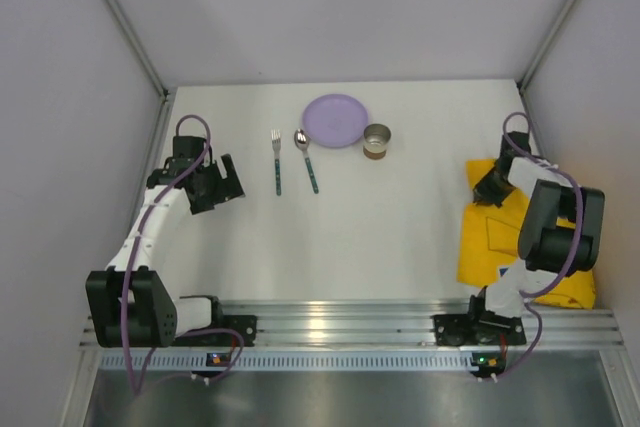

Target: Set the dinner table for one person

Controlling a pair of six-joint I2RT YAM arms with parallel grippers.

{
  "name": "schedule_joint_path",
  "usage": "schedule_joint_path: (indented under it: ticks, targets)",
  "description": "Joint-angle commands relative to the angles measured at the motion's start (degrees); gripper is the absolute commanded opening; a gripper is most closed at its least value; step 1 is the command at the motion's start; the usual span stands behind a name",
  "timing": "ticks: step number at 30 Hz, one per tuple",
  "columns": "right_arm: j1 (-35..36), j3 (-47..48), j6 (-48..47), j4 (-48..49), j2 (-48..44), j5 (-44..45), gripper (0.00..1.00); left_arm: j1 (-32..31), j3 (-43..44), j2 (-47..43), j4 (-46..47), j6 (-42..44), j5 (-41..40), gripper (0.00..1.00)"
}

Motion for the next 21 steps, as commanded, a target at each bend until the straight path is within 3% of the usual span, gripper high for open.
schedule_joint_path:
  ticks: [1,3,4,10,21]
  targets:
    - [11.81,-0.66,3.62,1.67,-1.99,-12.15,0.00,-0.01,0.50,-0.51,0.76,0.12,0.19,0.89]
    - [16.05,0.74,9.24,3.07,-2.97,-16.88,0.00,-0.10,0.50,-0.33,0.76,0.29,0.10,0.89]
    - [22.25,1.54,11.17,3.51,-3.32,-18.04,0.00,-0.01,0.68,-0.33,0.85,0.47,0.01,0.89]
    - [37.49,8.92,22.60,3.26,-1.40,-20.69,0.00,-0.10,1.64,-1.21,0.06,1.00,-0.43,0.89]
    - [50.17,18.67,31.05,2.64,3.79,-23.50,0.00,-0.01,0.94,-4.81,-1.17,1.87,-1.75,0.90]
